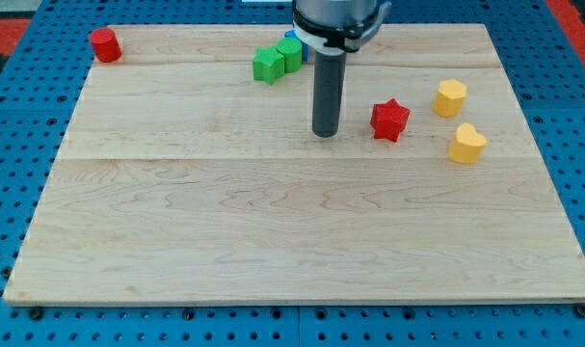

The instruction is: Move the red circle into the red star

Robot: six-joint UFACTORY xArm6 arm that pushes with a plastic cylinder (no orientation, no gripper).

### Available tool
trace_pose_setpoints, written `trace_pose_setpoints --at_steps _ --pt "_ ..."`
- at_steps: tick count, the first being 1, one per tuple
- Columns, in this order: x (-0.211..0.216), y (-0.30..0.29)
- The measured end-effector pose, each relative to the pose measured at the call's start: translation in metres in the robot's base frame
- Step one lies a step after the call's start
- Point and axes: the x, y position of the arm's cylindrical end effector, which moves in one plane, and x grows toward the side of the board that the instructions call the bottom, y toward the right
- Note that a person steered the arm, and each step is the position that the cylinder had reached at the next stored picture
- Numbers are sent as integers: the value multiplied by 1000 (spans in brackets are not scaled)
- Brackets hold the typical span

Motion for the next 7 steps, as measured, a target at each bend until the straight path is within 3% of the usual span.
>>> trace_pose_setpoints --at_steps 2,3,4,5,6,7 --pt "24 92" --pt "50 9" --pt "-1 -136" --pt "-80 -249" --pt "-88 -343" --pt "-95 -344"
